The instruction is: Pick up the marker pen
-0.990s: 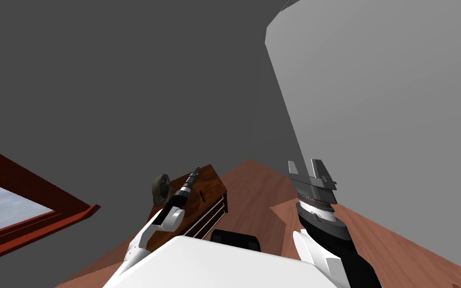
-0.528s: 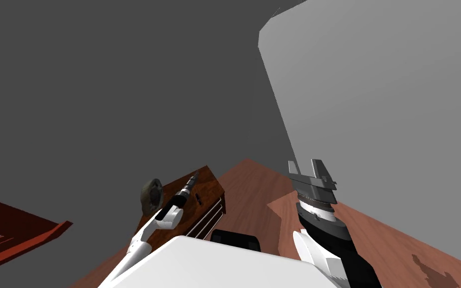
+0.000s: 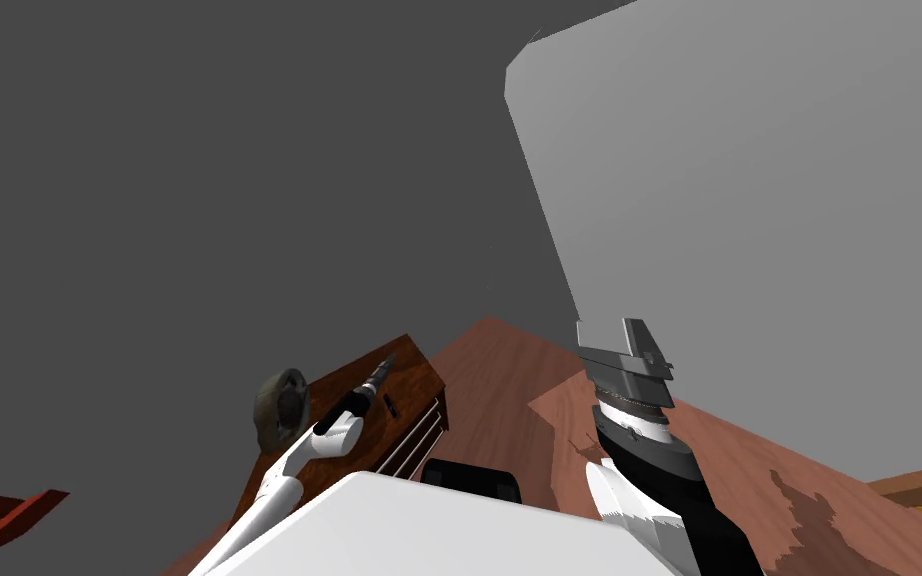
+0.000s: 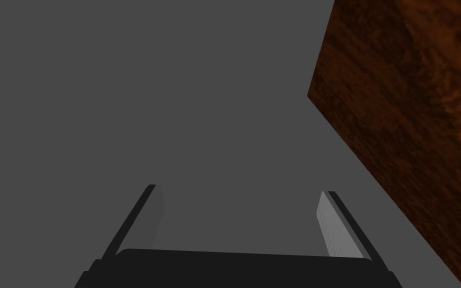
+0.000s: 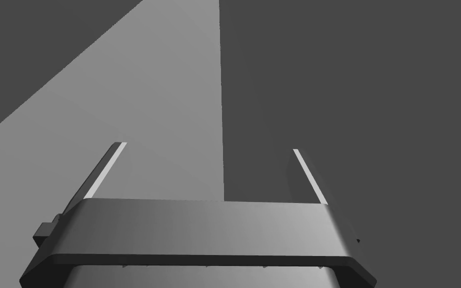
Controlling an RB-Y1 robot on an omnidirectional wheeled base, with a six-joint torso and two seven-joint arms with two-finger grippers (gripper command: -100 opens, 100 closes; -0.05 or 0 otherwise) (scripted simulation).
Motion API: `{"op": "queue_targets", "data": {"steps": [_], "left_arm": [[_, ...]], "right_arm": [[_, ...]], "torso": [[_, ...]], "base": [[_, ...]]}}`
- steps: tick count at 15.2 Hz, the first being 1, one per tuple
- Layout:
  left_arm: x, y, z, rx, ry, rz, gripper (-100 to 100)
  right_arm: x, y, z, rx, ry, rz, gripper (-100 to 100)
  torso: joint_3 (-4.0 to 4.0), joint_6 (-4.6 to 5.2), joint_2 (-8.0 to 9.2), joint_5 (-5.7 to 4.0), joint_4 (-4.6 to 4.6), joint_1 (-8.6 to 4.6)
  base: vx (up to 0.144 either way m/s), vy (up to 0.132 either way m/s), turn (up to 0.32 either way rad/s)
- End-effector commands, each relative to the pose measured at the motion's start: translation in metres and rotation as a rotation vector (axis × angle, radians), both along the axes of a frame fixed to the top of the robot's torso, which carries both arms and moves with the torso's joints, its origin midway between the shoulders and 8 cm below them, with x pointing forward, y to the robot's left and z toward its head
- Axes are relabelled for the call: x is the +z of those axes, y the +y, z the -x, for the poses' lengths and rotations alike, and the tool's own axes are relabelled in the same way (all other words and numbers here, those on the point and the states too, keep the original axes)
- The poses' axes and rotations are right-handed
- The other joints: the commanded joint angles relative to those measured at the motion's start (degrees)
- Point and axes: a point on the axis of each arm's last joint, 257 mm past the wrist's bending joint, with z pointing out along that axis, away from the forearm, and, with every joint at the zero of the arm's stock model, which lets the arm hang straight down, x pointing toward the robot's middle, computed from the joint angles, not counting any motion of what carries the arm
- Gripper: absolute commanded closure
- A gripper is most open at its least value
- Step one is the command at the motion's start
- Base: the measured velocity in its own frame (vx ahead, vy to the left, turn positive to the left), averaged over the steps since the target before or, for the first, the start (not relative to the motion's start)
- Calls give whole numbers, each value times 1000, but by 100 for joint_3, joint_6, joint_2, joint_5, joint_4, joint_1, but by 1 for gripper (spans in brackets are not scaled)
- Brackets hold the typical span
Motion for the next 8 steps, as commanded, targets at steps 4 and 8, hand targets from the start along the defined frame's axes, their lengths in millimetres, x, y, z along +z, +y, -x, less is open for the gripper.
{"op": "queue_targets", "data": {"steps": [4, 8], "left_arm": [[-45, 21, 16, 24, 138, 0, -100], [-78, 38, 33, 51, 239, 3, -100]], "right_arm": [[0, 0, 0, 0, 0, 0, 0], [0, 0, 0, 0, 0, 0, 0]], "torso": [[1, -5, 3, 0, 0, -1], [0, 1, 0, 0, 0, -1]], "base": [[7, 13, -90], [9, 14, -153]]}}
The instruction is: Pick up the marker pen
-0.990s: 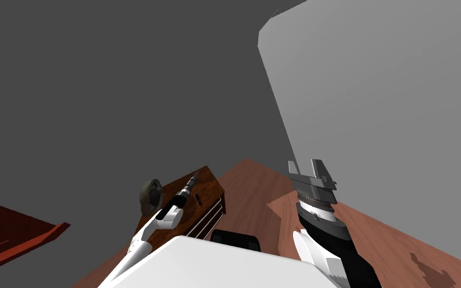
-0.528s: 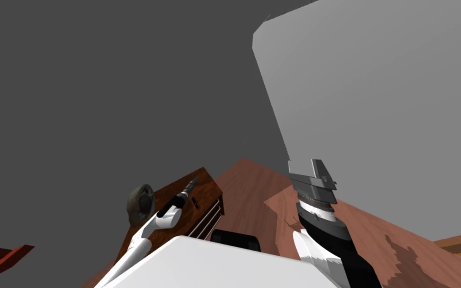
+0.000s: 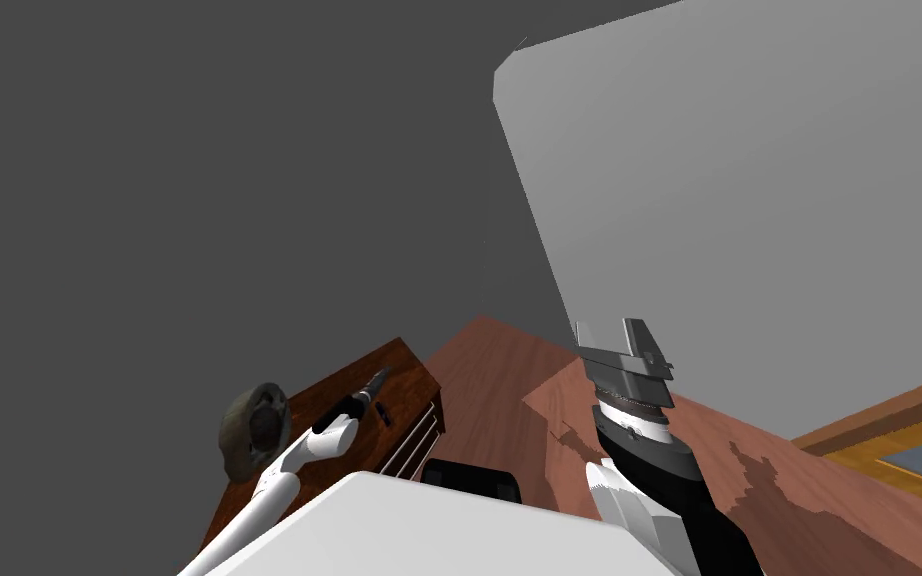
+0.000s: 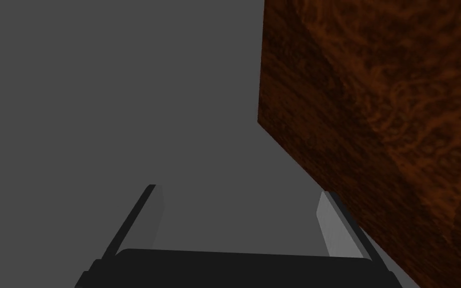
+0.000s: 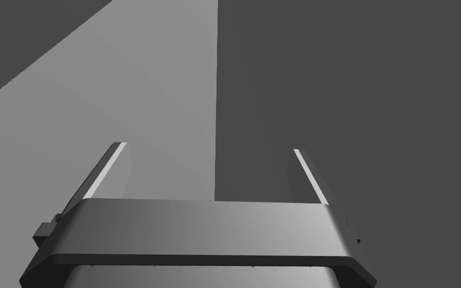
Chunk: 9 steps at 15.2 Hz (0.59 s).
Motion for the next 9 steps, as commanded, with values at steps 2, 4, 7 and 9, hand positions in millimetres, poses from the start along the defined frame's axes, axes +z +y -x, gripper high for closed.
{"op": "queue_targets", "data": {"steps": [2, 4, 7, 9], "left_arm": [[-35, 16, 23, 26, 120, 7, -100], [-47, 21, 28, 28, 170, 14, -100], [-70, 32, 47, 47, 255, 25, -100], [-83, 40, 58, 59, 306, 32, -100]], "right_arm": [[0, 0, 0, 0, 0, 0, 0], [0, 0, 0, 0, 0, 0, 0], [0, 0, 0, 0, 0, 0, 0], [0, 0, 0, 0, 0, 0, 0]], "torso": [[0, 3, -1, 0, 0, 1], [0, -4, 1, 0, 0, 2], [0, -2, 1, 0, 0, 0], [1, -2, 1, 0, 0, 1]], "base": [[13, 23, -210], [10, 17, -78], [8, 16, -129], [11, 21, -178]]}}
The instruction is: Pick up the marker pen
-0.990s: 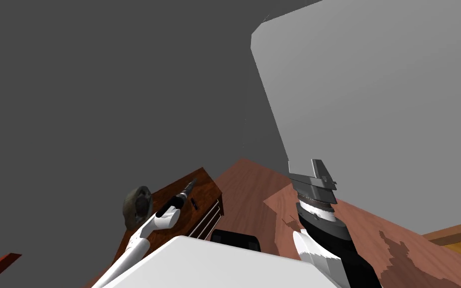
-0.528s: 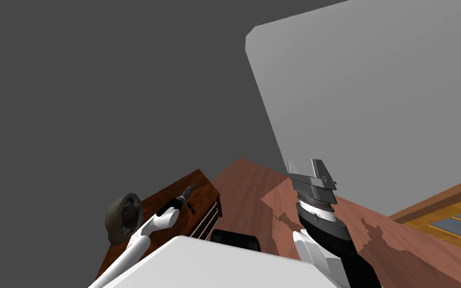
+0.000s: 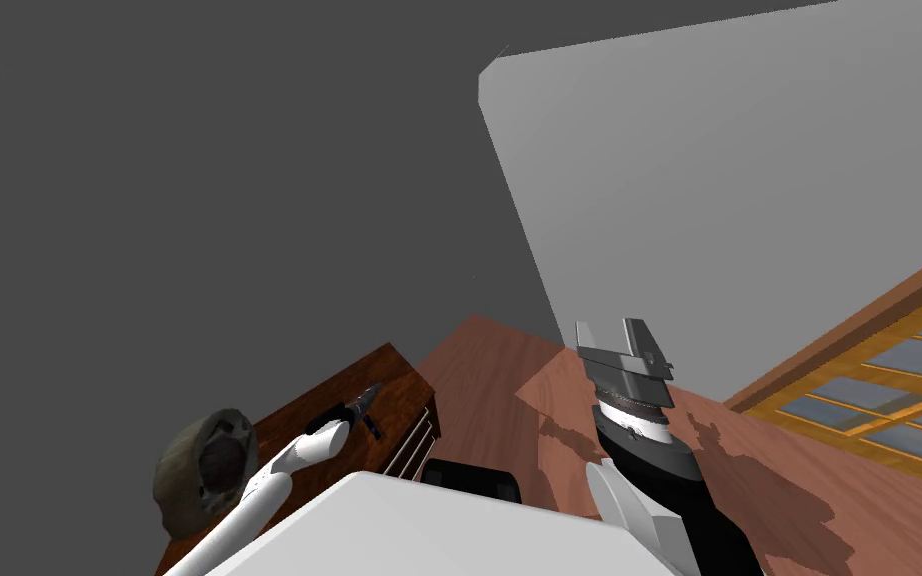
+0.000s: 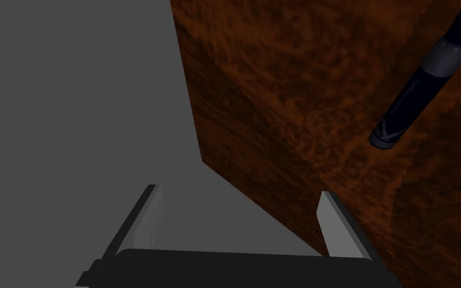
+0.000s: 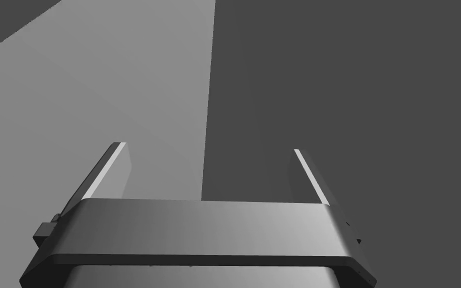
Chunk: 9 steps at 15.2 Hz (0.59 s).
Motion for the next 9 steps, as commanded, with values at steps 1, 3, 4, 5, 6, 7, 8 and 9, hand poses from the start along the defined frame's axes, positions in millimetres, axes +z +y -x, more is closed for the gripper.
{"op": "queue_targets", "data": {"steps": [1, 3, 4, 5, 6, 7, 8, 9], "left_arm": [[-17, 2, 13, 6, 66, 13, -100], [-35, 11, 31, 25, 137, 26, -100], [-39, 14, 37, 32, 152, 27, -100], [-47, 18, 45, 40, 190, 38, -100], [-53, 20, 55, 47, 218, 44, -100], [-53, 20, 55, 47, 218, 44, -100], [-63, 25, 69, 60, 268, 59, -100], [-65, 24, 72, 62, 280, 63, -100]], "right_arm": [[0, 0, 0, 0, 0, 0, 0], [0, 0, 0, 0, 0, 0, 0], [0, 0, 0, 0, 0, 0, 0], [0, 0, 0, 0, 0, 0, 0], [0, 0, 0, 0, 0, 0, 0], [0, 0, 0, 0, 0, 0, 0], [0, 0, 0, 0, 0, 0, 0], [0, 0, 0, 0, 0, 0, 0]], "torso": [[0, 0, 0, 0, 0, 0], [-1, -3, -1, 0, -1, -1], [-1, -1, 0, 0, -1, -1], [0, -1, 0, 0, -1, -1], [0, 1, 0, 0, 0, -1], [0, -2, 0, 0, -1, 0], [0, -5, 1, 0, -1, -1], [0, -2, 1, 0, -1, -2]], "base": [[13, 23, -154], [9, 15, -123], [9, 18, -163], [9, 19, -229], [10, 23, -190], [7, 19, -41], [8, 17, -114], [8, 17, -148]]}}
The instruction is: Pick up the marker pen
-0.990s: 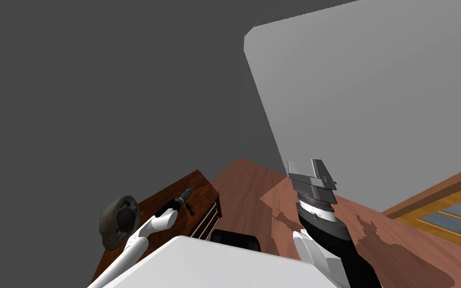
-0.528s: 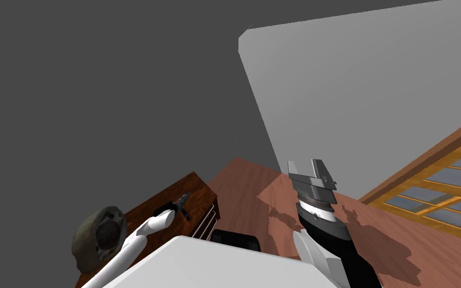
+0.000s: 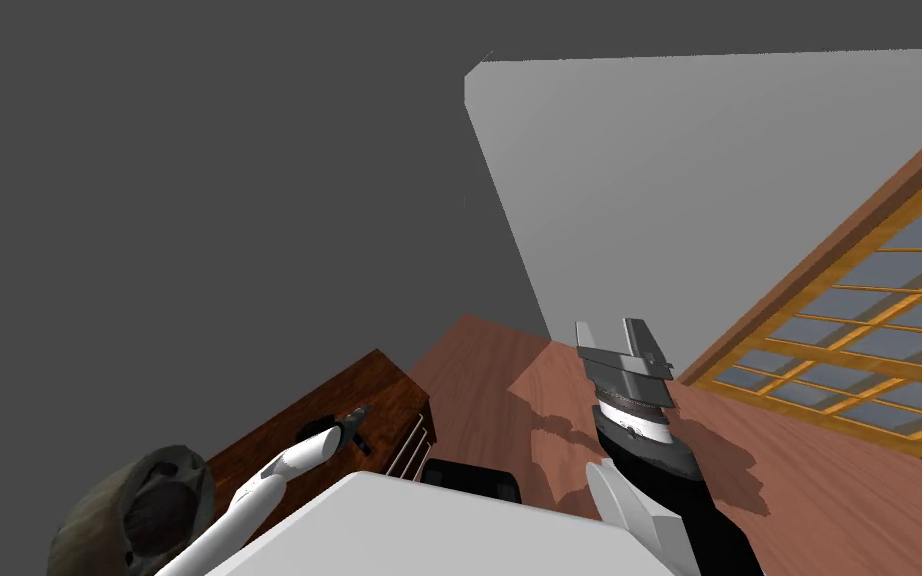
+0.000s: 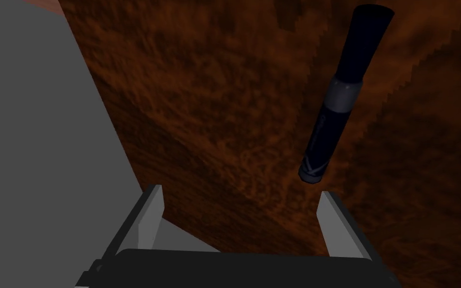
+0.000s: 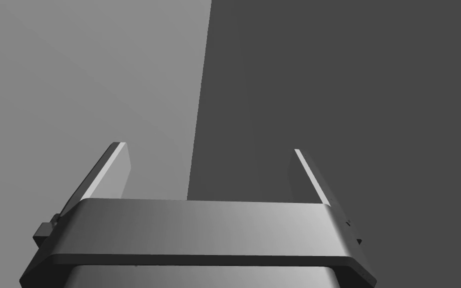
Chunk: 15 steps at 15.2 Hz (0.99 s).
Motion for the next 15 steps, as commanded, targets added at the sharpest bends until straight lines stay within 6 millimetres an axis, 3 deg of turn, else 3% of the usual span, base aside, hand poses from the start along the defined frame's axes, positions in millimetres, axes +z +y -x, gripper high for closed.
{"op": "queue_targets", "data": {"steps": [1, 2, 4, 5, 6, 9, 15], "left_arm": [[-4, 1, 6, 6, 30, 10, -100], [-13, 4, 20, 18, 80, 28, -100], [-14, 4, 23, 21, 88, 30, -100], [-23, 7, 40, 35, 142, 51, -100], [-23, 7, 40, 35, 142, 51, -100], [-37, 9, 70, 63, 234, 94, -100], [-46, 8, 97, 88, 313, 139, -100]], "right_arm": [[0, 0, 0, 0, 0, 0, 0], [0, 0, 0, 0, 0, 0, 0], [0, 0, 0, 0, 0, 0, 0], [0, 0, 0, 0, 0, 0, 0], [0, 0, 0, 0, 0, 0, 0], [0, 0, 0, 0, 0, 0, 0], [0, 0, 0, 0, 0, 0, 0]], "torso": [[0, 0, 0, 0, 0, 0], [0, -2, 0, -1, 0, -1], [0, 0, 0, -1, 0, -1], [0, -2, 0, -1, 0, -2], [0, 1, -1, 0, 0, -2], [-1, 0, -2, 0, 0, 2], [0, -2, -1, 0, 0, 0]], "base": [[5, 13, -58], [6, 13, -109], [8, 15, -109], [8, 13, -141], [9, 17, -148], [9, 22, -161], [8, 19, -113]]}}
